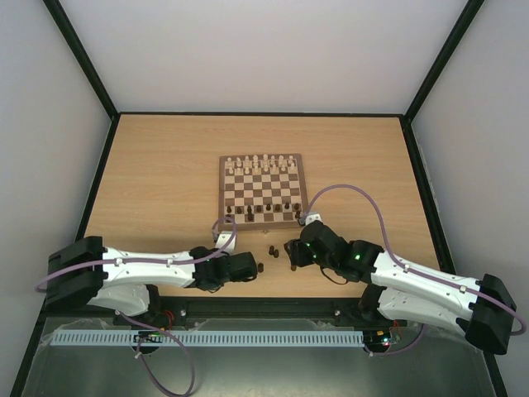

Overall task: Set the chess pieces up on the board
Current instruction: Pick up the chess piece at the center of the board.

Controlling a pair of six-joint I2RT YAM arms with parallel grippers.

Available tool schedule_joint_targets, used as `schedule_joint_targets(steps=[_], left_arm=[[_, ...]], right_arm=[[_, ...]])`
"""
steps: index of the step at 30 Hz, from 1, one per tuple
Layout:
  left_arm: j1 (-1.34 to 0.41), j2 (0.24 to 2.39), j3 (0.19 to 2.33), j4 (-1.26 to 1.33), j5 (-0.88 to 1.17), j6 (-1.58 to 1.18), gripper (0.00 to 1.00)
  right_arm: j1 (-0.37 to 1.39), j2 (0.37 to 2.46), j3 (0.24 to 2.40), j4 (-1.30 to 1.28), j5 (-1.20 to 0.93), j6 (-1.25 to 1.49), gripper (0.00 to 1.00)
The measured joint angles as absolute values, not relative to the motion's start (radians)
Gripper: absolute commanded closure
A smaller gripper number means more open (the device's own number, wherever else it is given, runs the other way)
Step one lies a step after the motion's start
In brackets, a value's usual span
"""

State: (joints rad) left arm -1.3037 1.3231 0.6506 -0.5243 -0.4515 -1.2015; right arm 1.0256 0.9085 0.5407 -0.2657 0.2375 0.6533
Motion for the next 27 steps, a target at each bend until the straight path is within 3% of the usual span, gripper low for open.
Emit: schedule_joint_targets(steps=[11, 20, 27], left_arm=[[-1.251, 1.320, 0.619, -0.480, -0.443, -1.137, 0.63], [-1.251, 1.330, 0.619, -0.477, -0.415, -1.127, 0.65], [-1.251, 1.346, 0.619, -0.476, -0.400, -1.127, 0.76]], right_arm=[[1.026, 0.909, 0.541, -0.265, 0.238, 0.653, 0.37], [1.026, 0.909, 0.541, -0.265, 0.239, 0.653, 0.37], [1.026, 0.909, 0.541, -0.265, 0.239, 0.653, 0.37]])
